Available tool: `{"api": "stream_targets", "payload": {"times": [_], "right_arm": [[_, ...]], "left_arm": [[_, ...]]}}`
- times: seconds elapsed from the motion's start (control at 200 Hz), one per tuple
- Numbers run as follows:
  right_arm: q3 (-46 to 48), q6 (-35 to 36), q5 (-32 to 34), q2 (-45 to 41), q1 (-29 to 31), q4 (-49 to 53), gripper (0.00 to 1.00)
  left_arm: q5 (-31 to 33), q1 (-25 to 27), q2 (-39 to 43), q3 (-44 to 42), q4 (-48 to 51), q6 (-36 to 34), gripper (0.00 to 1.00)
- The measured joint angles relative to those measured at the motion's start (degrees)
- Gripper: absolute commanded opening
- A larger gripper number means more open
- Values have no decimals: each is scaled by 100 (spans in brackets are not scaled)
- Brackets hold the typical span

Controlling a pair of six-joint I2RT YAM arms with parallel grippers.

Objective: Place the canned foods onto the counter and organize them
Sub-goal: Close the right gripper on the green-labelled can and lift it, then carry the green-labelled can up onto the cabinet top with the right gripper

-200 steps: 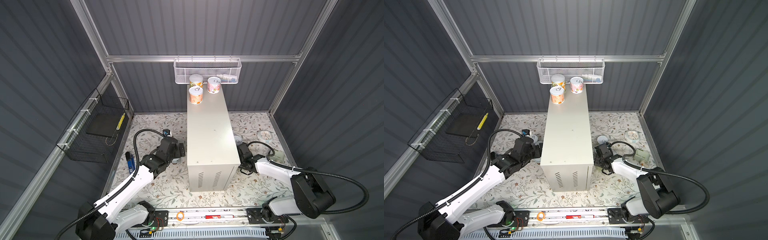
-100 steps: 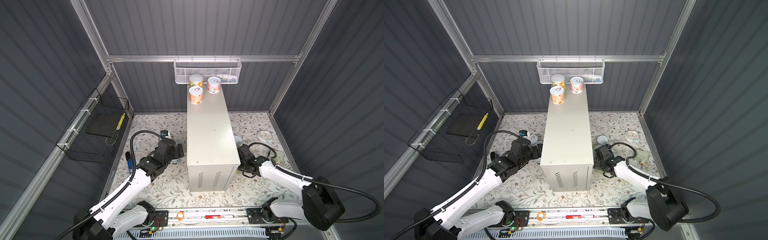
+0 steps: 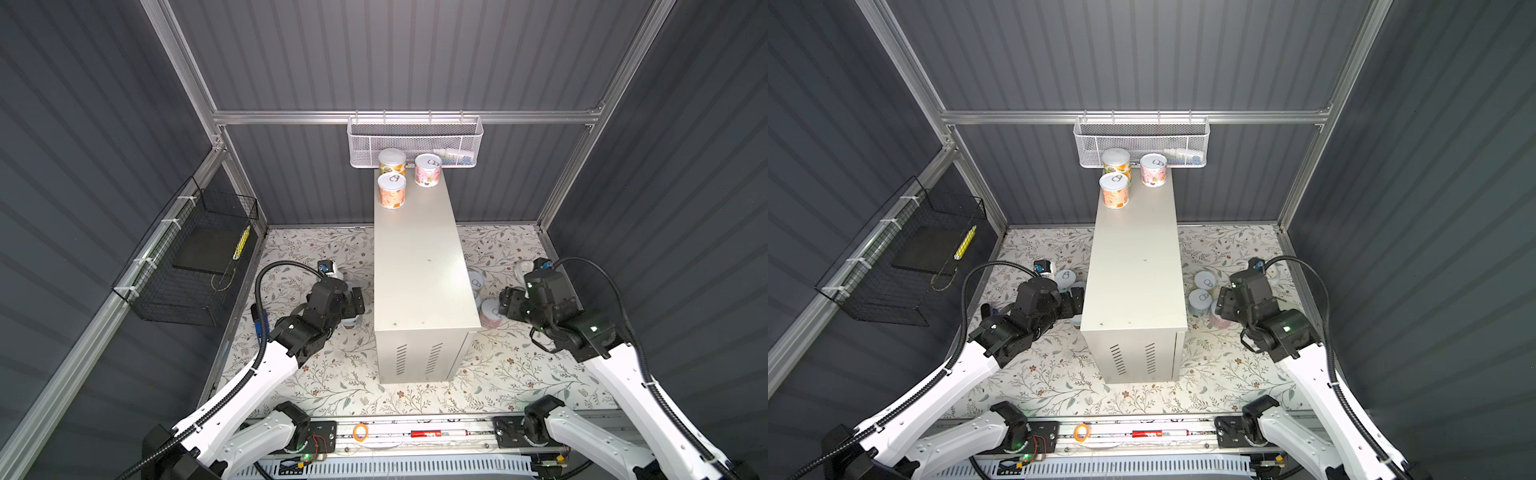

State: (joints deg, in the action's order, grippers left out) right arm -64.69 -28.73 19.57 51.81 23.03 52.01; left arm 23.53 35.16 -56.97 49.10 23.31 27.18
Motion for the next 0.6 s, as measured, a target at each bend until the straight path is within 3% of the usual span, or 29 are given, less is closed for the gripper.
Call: {"api": "stream_targets", "payload": {"times": [0.17,0.385,0.6], "right_arm": [[-1495,387,-50,376,-13,334,0],[-3335,673,-597,1220,7,382,0],[-5176,922,-942,2487,577,675,0]], "left_arm": [[94,0,184,0,15,-42,93],[157,0,278,0,133,-68,94],[153,0,321,4,199,-131,94]]}}
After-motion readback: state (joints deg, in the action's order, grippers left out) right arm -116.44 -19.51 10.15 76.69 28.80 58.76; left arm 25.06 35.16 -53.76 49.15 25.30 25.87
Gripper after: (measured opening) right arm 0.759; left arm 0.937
